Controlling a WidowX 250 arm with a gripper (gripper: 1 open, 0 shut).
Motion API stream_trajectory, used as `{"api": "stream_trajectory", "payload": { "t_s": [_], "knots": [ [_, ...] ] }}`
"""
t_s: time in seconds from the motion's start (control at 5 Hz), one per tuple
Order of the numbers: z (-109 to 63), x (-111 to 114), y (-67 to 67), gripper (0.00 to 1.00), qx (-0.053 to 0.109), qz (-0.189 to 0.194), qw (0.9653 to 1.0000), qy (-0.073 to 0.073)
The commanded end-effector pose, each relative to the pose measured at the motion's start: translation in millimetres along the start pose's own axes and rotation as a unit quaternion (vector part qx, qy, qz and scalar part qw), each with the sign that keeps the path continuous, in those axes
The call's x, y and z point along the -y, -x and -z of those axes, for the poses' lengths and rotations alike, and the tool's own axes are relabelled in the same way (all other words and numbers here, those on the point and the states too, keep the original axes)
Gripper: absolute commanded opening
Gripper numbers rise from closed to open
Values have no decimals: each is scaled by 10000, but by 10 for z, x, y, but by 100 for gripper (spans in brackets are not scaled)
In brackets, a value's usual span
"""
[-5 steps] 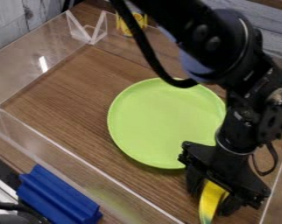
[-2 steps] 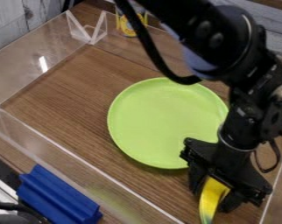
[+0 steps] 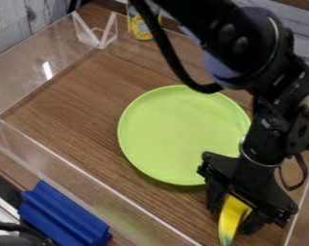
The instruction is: Remove the banana from inside the green plate and put it on the table
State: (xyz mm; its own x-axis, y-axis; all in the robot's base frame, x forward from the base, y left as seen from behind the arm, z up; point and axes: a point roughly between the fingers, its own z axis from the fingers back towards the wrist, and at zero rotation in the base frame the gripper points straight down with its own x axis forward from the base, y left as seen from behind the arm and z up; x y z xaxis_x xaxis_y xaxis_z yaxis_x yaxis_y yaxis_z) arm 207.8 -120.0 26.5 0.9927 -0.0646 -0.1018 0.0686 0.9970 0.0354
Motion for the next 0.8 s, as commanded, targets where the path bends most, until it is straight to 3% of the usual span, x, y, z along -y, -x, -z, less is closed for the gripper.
{"api": "stream_trajectory", "payload": {
  "t_s": [0.0, 0.2, 0.4, 0.6],
  "knots": [
    [-85, 5, -79, 0, 173, 15, 9998, 49],
    [-76, -12, -75, 100, 133, 25, 9999, 20],
    [-71, -30, -73, 0, 98, 37, 9999, -5],
    [-65, -47, -69, 0, 63, 47, 10000, -29]
  ]
}}
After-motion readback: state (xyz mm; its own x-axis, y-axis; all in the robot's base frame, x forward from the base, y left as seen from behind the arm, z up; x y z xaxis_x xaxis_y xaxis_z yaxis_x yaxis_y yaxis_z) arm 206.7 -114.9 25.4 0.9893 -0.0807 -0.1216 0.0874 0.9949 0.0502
